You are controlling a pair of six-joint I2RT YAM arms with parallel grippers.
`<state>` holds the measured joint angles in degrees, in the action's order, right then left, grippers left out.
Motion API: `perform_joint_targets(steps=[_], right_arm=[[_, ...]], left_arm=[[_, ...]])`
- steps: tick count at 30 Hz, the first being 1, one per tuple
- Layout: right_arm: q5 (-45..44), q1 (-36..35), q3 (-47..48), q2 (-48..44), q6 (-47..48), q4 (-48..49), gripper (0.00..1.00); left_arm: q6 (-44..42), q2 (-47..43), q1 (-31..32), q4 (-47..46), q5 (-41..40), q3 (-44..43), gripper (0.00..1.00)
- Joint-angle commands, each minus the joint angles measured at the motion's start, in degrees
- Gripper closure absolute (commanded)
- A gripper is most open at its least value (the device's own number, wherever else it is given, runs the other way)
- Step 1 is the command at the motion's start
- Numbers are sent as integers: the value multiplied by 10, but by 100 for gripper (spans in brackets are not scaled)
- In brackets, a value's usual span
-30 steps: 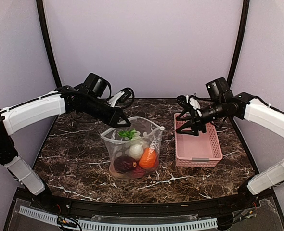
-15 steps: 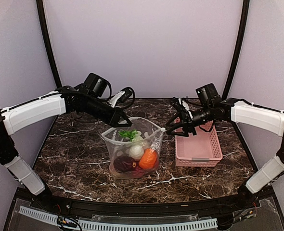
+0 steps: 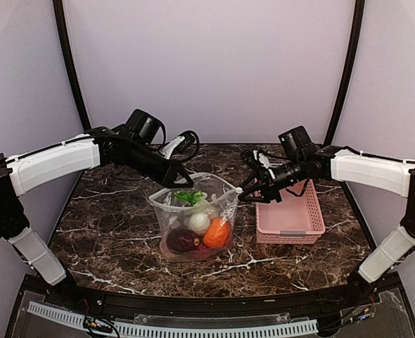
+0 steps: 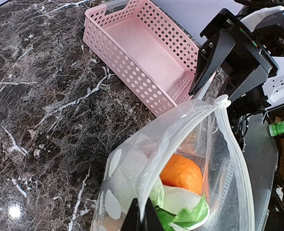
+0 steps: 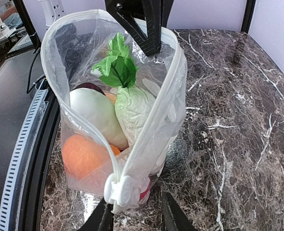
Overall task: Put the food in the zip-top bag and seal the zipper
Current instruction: Adjust the zipper food storage bag at the center of the board, then pass from the left arm to the right
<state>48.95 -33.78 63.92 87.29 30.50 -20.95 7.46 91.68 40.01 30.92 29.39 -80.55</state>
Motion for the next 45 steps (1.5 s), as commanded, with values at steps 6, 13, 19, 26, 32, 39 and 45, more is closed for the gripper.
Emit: perform_joint_targets(steps=[6, 13, 19, 26, 32, 39, 45], right_arm=[[-42, -5, 16, -31, 11, -14, 93], [-72, -11, 49, -67, 31, -65, 100], [-95, -15, 53, -89, 38, -89, 100], [-108, -15, 34, -83, 34, -77, 99], [-77, -15, 26, -61, 35, -67, 64], [-53, -15, 31, -34, 29, -52, 62], [-41, -15, 37, -28, 22, -37, 62]], left_arm=[[-13, 2, 0, 7, 3, -13, 99], [-18, 1, 0, 14, -5, -17, 99], [-26, -8, 0, 19, -10, -16, 96], [-17, -30, 0, -18, 11, 1, 97], [-10, -36, 0, -30, 13, 12, 99], [-9, -35, 0, -30, 13, 15, 99], [-6, -29, 0, -32, 14, 15, 99]])
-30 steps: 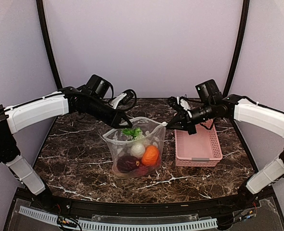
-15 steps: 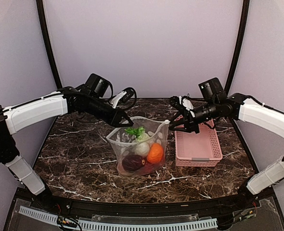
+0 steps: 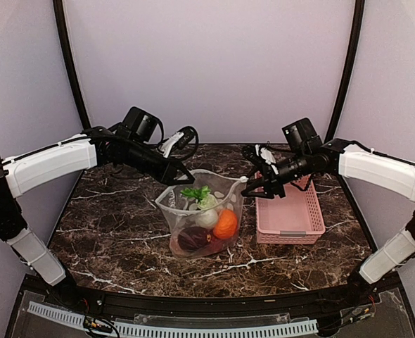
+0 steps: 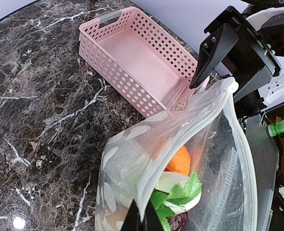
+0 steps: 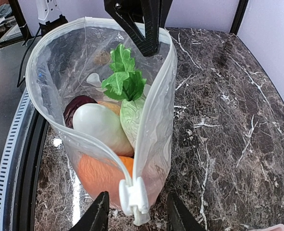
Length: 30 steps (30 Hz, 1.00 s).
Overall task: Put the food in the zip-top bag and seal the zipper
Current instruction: Pass from the left arm to the right
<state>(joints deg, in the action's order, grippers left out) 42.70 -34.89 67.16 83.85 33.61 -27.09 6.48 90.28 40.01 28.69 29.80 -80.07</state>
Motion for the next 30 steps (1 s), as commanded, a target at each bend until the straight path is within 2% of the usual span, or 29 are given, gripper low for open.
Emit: perform_joint_targets(steps=[1, 6, 12, 17, 19, 20, 21, 22, 24, 27, 30], right_arm=[[26, -4, 6, 6, -9, 23, 62], [37, -4, 5, -2, -5, 22, 68], [42, -4, 2, -9, -3, 18, 91], [33, -4, 14, -17, -2, -1, 100], [28, -4, 20, -18, -1, -15, 100], [28, -4, 23, -18, 2, -22, 100], [29, -4, 25, -19, 5, -30, 100], [30, -4, 27, -20, 6, -35, 100], [30, -4, 27, -21, 6, -41, 100], [30, -4, 29, -25, 2, -44, 100], [30, -4, 36, -26, -6, -47, 100]], left_arm=[[4, -15, 0, -9, 10, 10, 99], [4, -13, 0, -10, 9, 8, 99], [4, -9, 0, -9, 6, 4, 99], [-10, -12, 0, 6, -16, -5, 99], [-26, -27, 0, 3, -28, -8, 88], [-33, -38, 2, -10, -38, -5, 75], [-52, -66, 14, -47, -46, 14, 69], [-72, -84, 38, -70, -78, 26, 55], [-117, -129, 67, -133, -128, 54, 39], [-130, -146, 75, -175, -130, 53, 35], [-128, -127, 79, -183, -104, 35, 34]])
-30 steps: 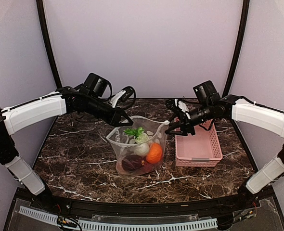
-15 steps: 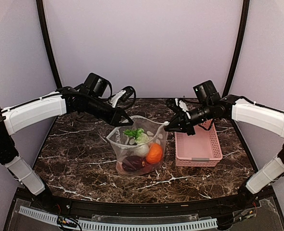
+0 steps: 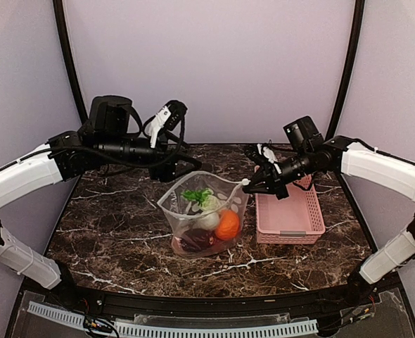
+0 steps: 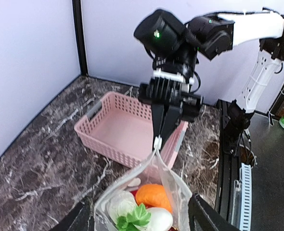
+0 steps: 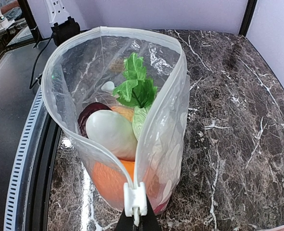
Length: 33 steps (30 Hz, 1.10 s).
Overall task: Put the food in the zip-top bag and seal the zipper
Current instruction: Pass from the left arm to the right, then hold the zipper from the zipper food storage bag.
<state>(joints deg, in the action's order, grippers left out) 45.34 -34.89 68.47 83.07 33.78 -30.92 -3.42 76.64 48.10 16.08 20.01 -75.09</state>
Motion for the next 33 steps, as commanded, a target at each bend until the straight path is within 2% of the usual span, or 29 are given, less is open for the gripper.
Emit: perform_joint_targets(steps=[1, 10, 17, 24, 33], right_arm=[[3, -4, 26, -19, -9, -12, 100], [11, -4, 26, -33, -5, -16, 100], [16, -4, 26, -34, -6, -17, 100], [11, -4, 27, -34, -7, -18, 100], [10, -4, 27, -36, -13, -16, 100]], left_arm=[[-28, 15, 1, -59, 4, -19, 34], [-23, 106, 51, -98, 15, -61, 36], [-7, 166, 53, -107, 34, -104, 45], [0, 196, 56, -108, 30, -122, 54], [4, 218, 67, -114, 39, -128, 56]])
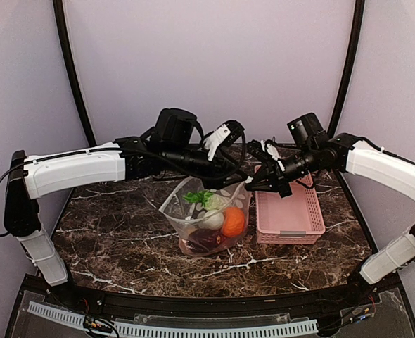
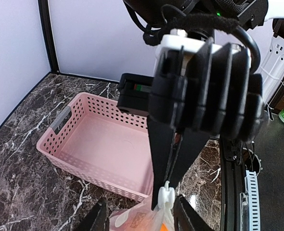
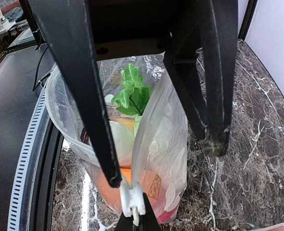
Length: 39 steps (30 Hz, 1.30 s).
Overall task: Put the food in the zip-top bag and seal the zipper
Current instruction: Hold the zipper from the zipper food storage bag.
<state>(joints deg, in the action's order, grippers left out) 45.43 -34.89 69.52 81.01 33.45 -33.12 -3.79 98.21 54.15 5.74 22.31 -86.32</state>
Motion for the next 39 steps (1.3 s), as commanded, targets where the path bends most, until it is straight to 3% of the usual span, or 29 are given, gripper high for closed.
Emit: perform_joint_targets(steps=[1, 22, 30, 39], right_arm=[[9, -4, 17, -16, -10, 6, 100], [7, -3, 18, -15, -24, 10, 100], [4, -3, 13, -17, -24, 11, 100], [3, 7, -8, -31, -16, 23, 100]], left_arm=[[10, 3, 7, -14, 17, -16, 56], [7, 27, 10, -10, 41, -16, 69], [1, 29, 10, 2, 37, -24, 86], [-11, 27, 10, 55, 24, -43, 96]])
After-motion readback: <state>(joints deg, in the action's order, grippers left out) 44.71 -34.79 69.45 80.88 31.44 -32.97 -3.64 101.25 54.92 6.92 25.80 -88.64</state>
